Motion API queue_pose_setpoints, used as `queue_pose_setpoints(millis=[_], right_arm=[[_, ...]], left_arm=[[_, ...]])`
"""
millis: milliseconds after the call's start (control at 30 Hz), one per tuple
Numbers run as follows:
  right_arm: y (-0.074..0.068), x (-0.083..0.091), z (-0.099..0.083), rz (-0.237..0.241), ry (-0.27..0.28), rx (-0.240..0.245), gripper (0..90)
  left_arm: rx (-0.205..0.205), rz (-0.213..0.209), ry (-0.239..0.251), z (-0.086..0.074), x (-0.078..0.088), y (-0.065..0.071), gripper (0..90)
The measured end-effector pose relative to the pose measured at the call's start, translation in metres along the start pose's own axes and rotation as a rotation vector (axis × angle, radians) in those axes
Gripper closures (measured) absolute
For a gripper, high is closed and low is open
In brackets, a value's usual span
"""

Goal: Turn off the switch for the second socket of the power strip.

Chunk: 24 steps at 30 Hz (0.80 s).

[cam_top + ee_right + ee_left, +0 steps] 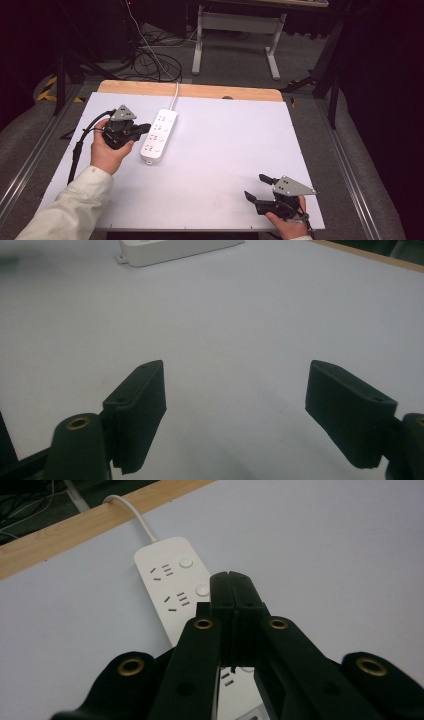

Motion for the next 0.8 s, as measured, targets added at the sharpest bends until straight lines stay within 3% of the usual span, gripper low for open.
queue_pose_setpoints(millis=[300, 533, 733, 800], right_arm=[[0.0, 0.0, 0.0, 0.002, -0.002, 0.003, 24.9], [0.0, 0.0, -0.001, 0.006, -0.001, 0.006, 24.9], [-0.001, -0.001, -0.002, 0.022, -0.012, 0.004, 24.4], [-0.001, -0.001, -0.002, 0.023, -0.013, 0.003, 24.4]], left_arm=[[-0.002, -0.01, -0.015, 0.0, -0.025, -0.004, 89.8], [0.022, -0.001, -0.069, -0.01, -0.05, -0.011, 89.7], [0.068, 0.0, -0.079, -0.013, -0.063, -0.019, 89.8], [0.066, 0.005, -0.08, -0.013, -0.067, -0.021, 89.8]])
Point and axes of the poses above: each handheld gripper's, and its own axes: x roughly backward along the jaws, z roughly out of its top, y roughly to its right, the point moved 10 cm from there along -x, roughly forward along the jaws, and after that the axes turned 12 degrees about -x, right-handed, at the moved point
